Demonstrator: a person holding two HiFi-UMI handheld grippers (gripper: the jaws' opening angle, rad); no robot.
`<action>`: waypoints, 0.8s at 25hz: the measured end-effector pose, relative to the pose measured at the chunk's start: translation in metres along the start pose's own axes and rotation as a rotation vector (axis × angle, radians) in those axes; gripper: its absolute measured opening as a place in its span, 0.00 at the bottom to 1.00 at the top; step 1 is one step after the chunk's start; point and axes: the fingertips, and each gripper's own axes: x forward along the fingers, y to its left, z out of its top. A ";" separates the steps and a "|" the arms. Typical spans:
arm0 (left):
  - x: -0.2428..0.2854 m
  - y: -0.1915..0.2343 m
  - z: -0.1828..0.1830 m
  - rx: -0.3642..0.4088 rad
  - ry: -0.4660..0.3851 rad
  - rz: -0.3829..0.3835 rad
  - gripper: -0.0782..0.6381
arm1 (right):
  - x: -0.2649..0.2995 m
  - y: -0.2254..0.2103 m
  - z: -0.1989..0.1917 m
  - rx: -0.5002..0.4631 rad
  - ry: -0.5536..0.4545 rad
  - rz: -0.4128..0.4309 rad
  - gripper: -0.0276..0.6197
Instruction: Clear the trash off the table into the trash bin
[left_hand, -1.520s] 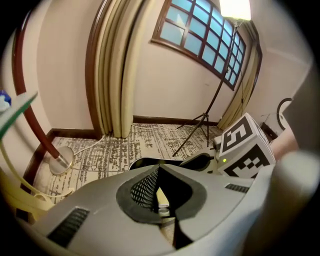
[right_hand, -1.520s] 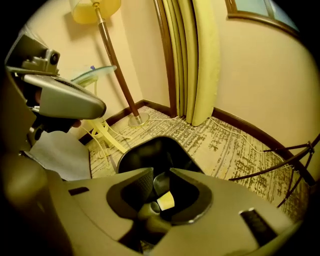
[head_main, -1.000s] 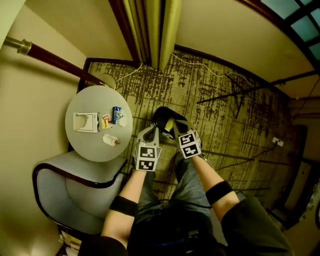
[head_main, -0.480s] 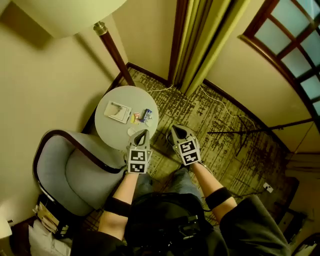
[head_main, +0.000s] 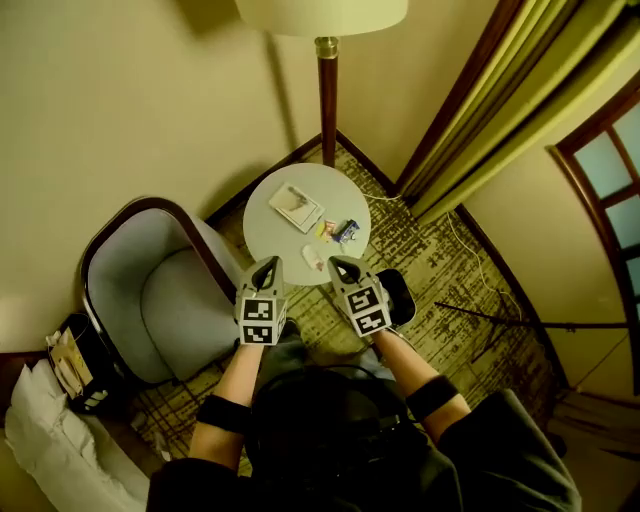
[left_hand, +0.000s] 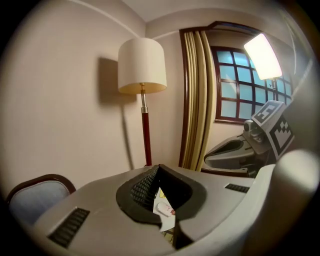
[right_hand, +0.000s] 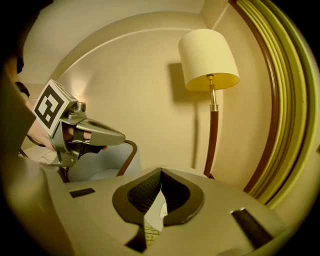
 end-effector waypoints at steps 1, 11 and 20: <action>-0.006 0.005 -0.001 0.001 -0.001 0.005 0.11 | 0.003 0.008 0.001 -0.008 0.004 0.015 0.04; -0.013 0.013 -0.018 -0.030 -0.003 0.012 0.11 | 0.019 0.026 -0.018 -0.028 0.074 0.047 0.09; 0.007 0.020 -0.047 -0.040 0.047 0.005 0.11 | 0.063 0.009 -0.072 -0.037 0.216 0.018 0.21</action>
